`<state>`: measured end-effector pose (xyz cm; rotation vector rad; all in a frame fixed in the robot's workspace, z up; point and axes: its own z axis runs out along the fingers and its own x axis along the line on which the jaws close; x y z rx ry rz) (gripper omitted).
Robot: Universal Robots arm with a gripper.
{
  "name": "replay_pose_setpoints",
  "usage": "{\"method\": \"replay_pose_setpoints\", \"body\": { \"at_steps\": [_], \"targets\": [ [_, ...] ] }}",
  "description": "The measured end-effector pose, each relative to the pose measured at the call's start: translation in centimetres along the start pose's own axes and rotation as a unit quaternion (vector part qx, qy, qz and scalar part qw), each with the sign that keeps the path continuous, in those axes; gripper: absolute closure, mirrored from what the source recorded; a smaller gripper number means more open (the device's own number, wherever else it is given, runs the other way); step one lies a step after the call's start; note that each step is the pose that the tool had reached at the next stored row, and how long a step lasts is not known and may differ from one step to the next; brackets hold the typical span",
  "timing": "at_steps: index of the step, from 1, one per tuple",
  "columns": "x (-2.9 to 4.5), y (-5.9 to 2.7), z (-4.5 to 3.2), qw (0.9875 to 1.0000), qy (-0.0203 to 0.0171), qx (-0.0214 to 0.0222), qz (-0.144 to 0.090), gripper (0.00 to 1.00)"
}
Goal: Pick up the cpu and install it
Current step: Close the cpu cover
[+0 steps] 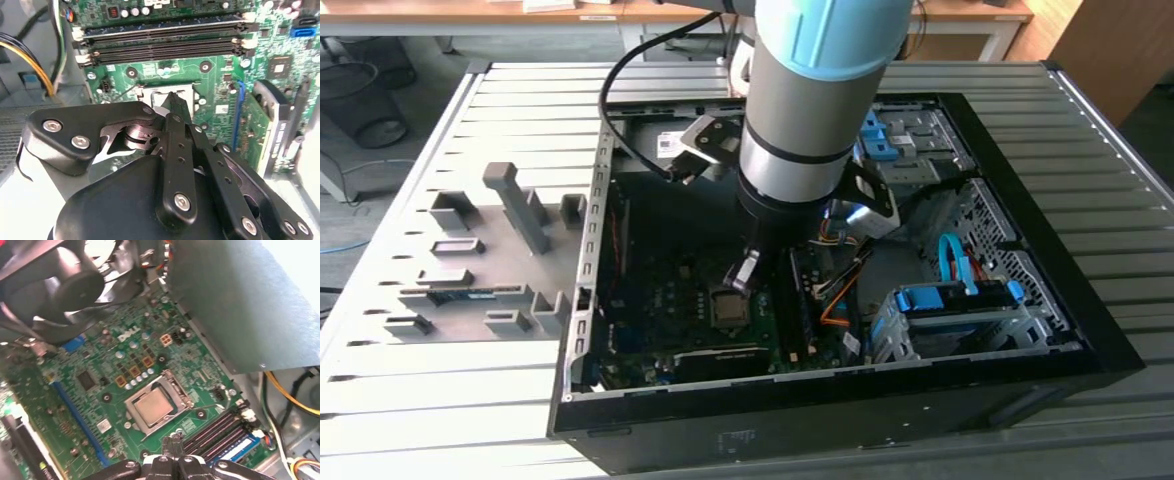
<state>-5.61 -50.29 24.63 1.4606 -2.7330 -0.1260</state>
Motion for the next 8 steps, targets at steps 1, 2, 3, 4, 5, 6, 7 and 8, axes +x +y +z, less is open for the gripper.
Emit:
{"method": "replay_pose_setpoints", "body": {
  "at_steps": [1, 2, 3, 4, 5, 6, 7, 8],
  "targets": [
    [-0.03, 0.02, 0.02, 1.0000, 0.0063, 0.0042, 0.000, 0.90],
    [-0.12, 0.08, 0.02, 0.9999, 0.0105, 0.0070, 0.000, 0.90],
    [-0.29, 0.19, 0.03, 0.9999, 0.0115, 0.0077, 0.000, 0.90],
    [-0.36, 0.23, 0.05, 0.9999, 0.0112, 0.0075, 0.000, 0.90],
    [-0.37, 0.24, 0.04, 0.9999, 0.0092, 0.0061, -0.001, 0.90],
    [-0.37, 0.24, 0.05, 1.0000, 0.0027, 0.0018, -0.001, 0.90],
    [-0.37, 0.25, 0.01, 1.0000, -0.0017, -0.0012, -0.001, 0.90],
    [-0.37, 0.26, -0.09, 1.0000, -0.0045, -0.0032, -0.002, 0.90]
  ]
}}
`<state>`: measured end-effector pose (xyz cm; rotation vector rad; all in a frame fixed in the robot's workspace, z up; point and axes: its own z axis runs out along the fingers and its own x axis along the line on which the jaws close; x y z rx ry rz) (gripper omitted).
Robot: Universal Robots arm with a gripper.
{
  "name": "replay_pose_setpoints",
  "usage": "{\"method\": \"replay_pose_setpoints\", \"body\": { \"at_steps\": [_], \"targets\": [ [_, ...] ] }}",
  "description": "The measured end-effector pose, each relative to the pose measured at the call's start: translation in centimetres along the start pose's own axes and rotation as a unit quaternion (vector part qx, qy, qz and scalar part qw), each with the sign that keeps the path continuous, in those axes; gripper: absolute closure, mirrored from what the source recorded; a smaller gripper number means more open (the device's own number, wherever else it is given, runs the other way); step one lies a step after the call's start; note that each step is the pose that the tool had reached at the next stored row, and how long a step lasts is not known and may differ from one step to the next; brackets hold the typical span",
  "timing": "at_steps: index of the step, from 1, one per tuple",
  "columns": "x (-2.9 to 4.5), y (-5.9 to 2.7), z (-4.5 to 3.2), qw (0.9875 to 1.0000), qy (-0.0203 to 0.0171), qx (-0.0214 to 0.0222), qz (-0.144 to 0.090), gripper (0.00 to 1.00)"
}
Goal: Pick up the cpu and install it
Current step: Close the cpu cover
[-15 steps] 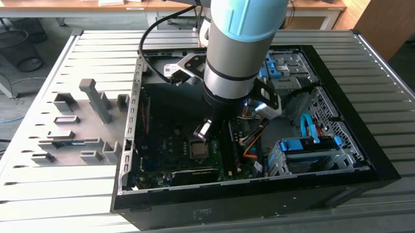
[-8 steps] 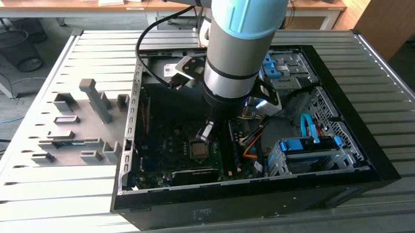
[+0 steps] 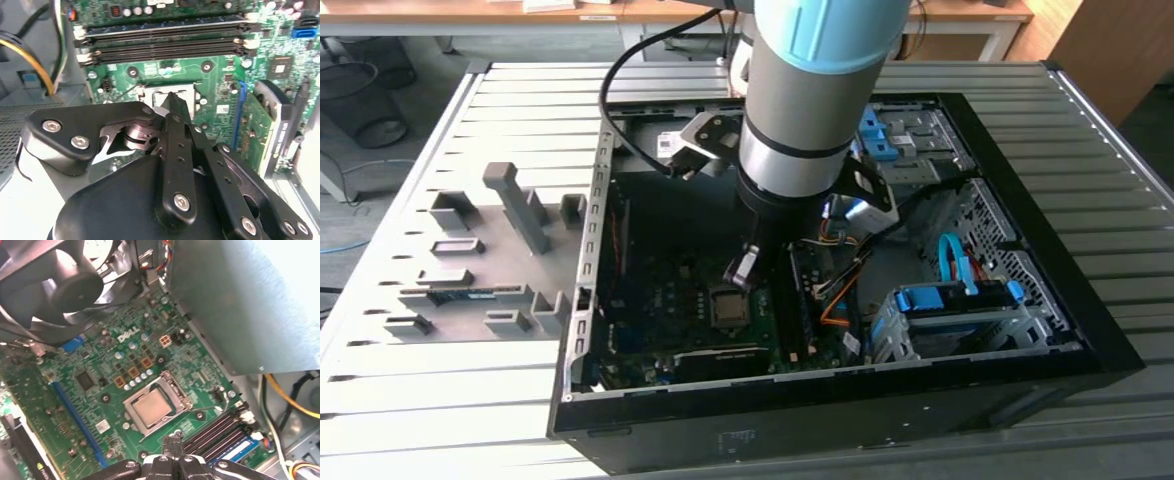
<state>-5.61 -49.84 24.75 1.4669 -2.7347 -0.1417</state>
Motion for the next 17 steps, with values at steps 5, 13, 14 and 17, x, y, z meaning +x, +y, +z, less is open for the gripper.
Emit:
{"method": "replay_pose_setpoints", "body": {
  "at_steps": [5, 13, 14, 17],
  "targets": [
    [-0.06, 0.09, -0.64, 1.0000, -0.0082, -0.0054, -0.001, 0.90],
    [-1.73, 1.24, -0.96, 0.9999, -0.0089, -0.0059, -0.001, 0.90],
    [-2.01, 1.41, -0.94, 0.9999, -0.0091, -0.0059, -0.001, 0.90],
    [-2.83, 1.96, -0.87, 0.9999, -0.0092, -0.0060, -0.001, 0.90]
  ]
}}
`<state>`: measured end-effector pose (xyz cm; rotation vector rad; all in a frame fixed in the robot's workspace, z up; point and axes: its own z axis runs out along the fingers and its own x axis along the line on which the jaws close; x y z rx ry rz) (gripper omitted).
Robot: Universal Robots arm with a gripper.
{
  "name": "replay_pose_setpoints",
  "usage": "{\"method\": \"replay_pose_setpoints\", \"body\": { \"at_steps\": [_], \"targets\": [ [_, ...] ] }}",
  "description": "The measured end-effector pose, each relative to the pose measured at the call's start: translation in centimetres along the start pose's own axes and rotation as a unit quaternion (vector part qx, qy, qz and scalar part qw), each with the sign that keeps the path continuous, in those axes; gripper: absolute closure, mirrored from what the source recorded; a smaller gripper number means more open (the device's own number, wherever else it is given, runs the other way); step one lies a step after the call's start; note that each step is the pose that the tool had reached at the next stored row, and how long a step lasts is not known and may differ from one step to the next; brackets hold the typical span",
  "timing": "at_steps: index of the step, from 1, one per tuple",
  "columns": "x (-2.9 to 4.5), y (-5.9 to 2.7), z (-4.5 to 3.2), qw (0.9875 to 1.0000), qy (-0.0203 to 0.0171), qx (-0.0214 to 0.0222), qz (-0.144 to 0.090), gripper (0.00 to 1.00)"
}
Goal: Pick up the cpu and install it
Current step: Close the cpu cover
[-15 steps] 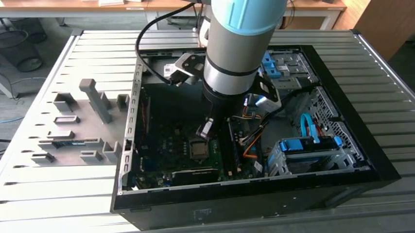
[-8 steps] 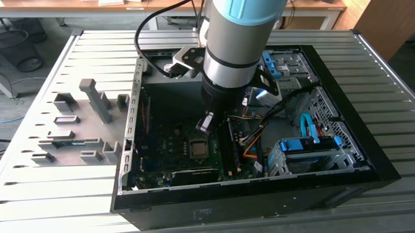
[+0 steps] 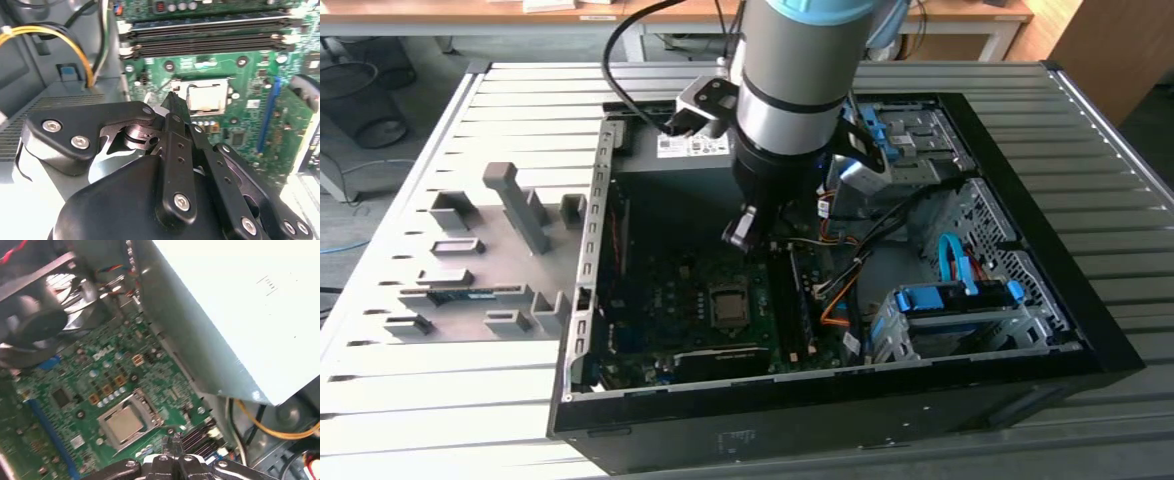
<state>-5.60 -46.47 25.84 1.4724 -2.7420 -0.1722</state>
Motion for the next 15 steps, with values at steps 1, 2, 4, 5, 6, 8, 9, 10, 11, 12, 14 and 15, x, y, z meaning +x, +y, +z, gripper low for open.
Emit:
{"method": "replay_pose_setpoints", "body": {
  "at_steps": [1, 2, 4, 5, 6, 8, 9, 10, 11, 12, 14, 15],
  "targets": [
    [-0.36, 0.24, 0.04, 1.0000, 0.0000, 0.0000, 0.000, 0.90],
    [-0.70, 0.46, 0.06, 1.0000, 0.0001, 0.0000, 0.000, 0.90],
    [-1.30, 0.85, 0.14, 1.0000, 0.0000, 0.0000, 0.000, 0.90],
    [-1.51, 0.99, 0.15, 1.0000, 0.0000, 0.0000, 0.000, 0.90],
    [-1.58, 1.04, 0.16, 1.0000, 0.0000, 0.0000, 0.000, 0.90],
    [-1.58, 1.05, 0.17, 1.0000, 0.0009, -0.0003, -0.009, 0.90],
    [-1.58, 1.06, 0.17, 0.9999, 0.0016, -0.0005, -0.015, 0.90],
    [-1.58, 1.06, 0.16, 0.9998, 0.0019, -0.0005, -0.017, 0.90],
    [-1.57, 1.07, 0.16, 0.9998, 0.0022, -0.0004, -0.017, 0.90],
    [-1.55, 1.10, 0.16, 0.9998, 0.0022, -0.0002, -0.017, 0.90],
    [-1.47, 1.17, 0.17, 0.9998, 0.0031, 0.0009, -0.017, 0.90],
    [-1.35, 1.13, 0.15, 0.9998, 0.0040, 0.0016, -0.017, 0.90]
  ]
}}
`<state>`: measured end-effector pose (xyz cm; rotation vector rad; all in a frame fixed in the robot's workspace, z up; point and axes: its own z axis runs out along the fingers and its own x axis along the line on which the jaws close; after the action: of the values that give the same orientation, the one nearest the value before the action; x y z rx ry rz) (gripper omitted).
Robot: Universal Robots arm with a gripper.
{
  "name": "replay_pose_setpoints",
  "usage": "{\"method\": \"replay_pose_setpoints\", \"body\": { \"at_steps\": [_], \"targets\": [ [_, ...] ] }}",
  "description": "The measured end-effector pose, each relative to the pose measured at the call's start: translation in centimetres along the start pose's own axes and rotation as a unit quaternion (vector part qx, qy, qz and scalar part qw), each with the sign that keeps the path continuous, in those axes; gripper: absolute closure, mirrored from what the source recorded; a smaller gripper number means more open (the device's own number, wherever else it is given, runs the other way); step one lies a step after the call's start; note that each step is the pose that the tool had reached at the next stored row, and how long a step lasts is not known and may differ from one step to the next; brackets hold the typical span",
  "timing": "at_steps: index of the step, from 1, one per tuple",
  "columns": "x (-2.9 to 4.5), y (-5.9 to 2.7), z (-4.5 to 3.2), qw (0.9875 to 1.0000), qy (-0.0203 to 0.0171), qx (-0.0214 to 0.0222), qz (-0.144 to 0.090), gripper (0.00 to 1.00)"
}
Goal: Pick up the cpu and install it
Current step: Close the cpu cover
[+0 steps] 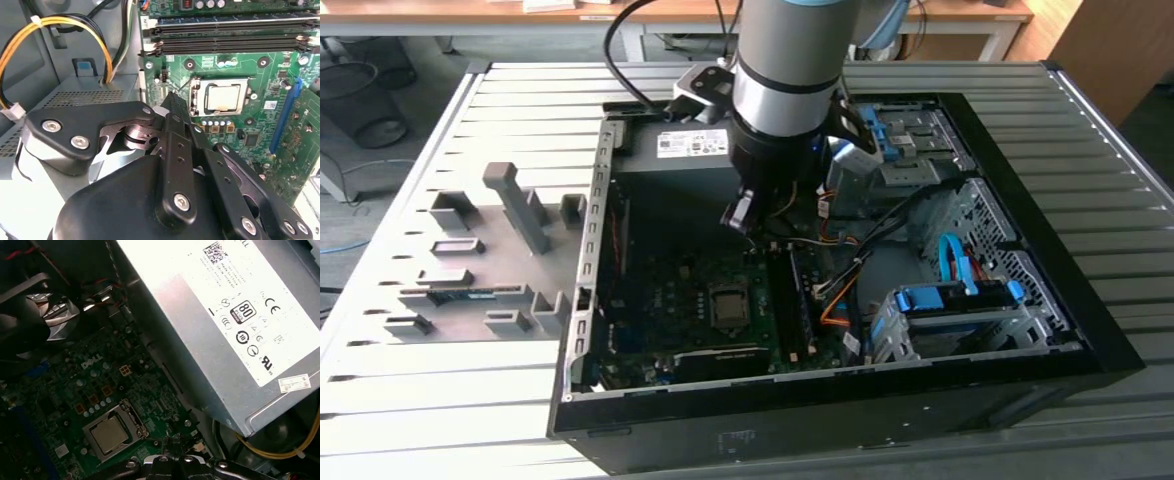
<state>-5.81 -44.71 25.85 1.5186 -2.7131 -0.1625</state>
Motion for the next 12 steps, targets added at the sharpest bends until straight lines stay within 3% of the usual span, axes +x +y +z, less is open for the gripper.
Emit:
{"method": "replay_pose_setpoints", "body": {
  "at_steps": [7, 12],
  "targets": [
    [1.45, -0.75, -0.11, 0.9999, 0.0115, 0.0073, 0.001, 0.90],
    [2.97, -1.68, -0.17, 0.9999, 0.0131, 0.0082, 0.001, 0.90]
  ]
}}
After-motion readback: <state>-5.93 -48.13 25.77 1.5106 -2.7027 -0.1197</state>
